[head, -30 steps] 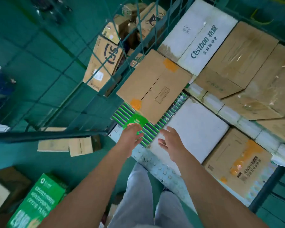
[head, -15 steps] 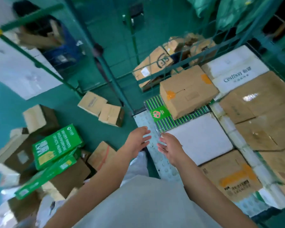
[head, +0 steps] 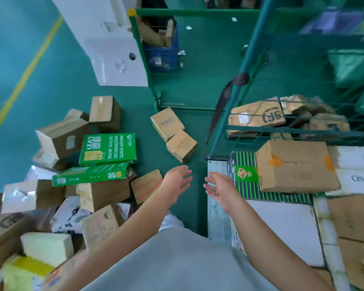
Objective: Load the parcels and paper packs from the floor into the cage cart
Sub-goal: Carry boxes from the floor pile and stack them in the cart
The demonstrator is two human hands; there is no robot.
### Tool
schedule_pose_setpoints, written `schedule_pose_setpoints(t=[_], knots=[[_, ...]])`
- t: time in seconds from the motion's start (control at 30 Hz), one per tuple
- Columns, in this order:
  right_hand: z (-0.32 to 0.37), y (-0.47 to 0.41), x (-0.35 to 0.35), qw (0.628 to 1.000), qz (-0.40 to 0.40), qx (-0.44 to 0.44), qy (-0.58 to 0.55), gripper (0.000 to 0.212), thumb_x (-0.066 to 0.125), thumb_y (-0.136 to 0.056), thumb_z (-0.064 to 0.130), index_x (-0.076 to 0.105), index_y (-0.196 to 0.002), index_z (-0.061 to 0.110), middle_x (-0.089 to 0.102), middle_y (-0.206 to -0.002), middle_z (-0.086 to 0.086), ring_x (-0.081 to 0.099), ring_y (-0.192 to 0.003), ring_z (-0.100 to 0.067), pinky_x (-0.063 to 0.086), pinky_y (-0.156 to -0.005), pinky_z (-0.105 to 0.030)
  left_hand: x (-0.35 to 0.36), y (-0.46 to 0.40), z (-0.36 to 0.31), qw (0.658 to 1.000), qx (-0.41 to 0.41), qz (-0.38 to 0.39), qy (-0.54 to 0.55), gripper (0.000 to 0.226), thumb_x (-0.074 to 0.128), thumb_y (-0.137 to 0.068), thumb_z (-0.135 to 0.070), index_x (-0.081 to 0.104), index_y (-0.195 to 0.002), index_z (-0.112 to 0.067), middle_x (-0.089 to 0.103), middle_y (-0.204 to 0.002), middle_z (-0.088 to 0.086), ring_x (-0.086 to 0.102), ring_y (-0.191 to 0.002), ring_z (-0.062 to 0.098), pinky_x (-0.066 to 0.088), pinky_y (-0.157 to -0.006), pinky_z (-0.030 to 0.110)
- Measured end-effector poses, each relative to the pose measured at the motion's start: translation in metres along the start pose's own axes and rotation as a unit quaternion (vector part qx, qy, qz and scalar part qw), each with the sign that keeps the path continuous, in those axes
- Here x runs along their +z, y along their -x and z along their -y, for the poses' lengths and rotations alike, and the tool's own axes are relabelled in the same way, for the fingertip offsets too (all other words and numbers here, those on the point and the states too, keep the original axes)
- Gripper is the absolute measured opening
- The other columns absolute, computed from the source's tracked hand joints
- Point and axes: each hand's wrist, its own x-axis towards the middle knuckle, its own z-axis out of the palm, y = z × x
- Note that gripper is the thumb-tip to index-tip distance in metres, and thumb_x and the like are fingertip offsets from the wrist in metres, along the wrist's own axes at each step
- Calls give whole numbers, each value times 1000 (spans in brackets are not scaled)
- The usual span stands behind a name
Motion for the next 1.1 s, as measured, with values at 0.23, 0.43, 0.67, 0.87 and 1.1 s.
schedule_pose_setpoints(t=[0.23,0.43,0.67,0.87,1.1], knots=[[33,-24,105,993,43,2,114,13,58,-104,29,62,-113,21,69,-119,-6,69,-99,-23,56,-80,-30,-89,-27,-50,995,-2,-45,88,31,51,-107,-26,57,-135,-15,68,-125,1,65,-118,21,53,-85,30],[49,-43,181,979,77,6,189,19,56,-104,29,61,-120,21,69,-119,-3,69,-110,-26,57,-82,-31,-153,-56,-71,982,-4,-79,170,29,57,-103,-26,61,-129,-12,70,-116,1,66,-112,21,50,-109,47],[66,-56,256,961,121,8,248,13,53,-106,29,58,-117,23,68,-120,-4,68,-103,-23,56,-86,-33,-217,-53,-94,960,-6,-118,254,11,52,-106,-26,60,-108,-20,66,-116,-2,63,-110,19,56,-67,34],[69,-71,299,946,144,14,291,16,50,-107,27,56,-121,21,67,-114,-3,65,-100,-21,55,-83,-30,-252,-62,-98,934,-1,-171,315,20,53,-106,-24,57,-123,-15,68,-126,4,66,-112,20,55,-82,32],[82,-106,326,917,166,29,360,20,50,-107,25,57,-124,18,66,-117,-4,65,-105,-21,56,-86,-32,-265,-82,-100,904,-19,-224,364,36,51,-107,-24,53,-141,-11,68,-121,3,67,-102,15,55,-88,31]])
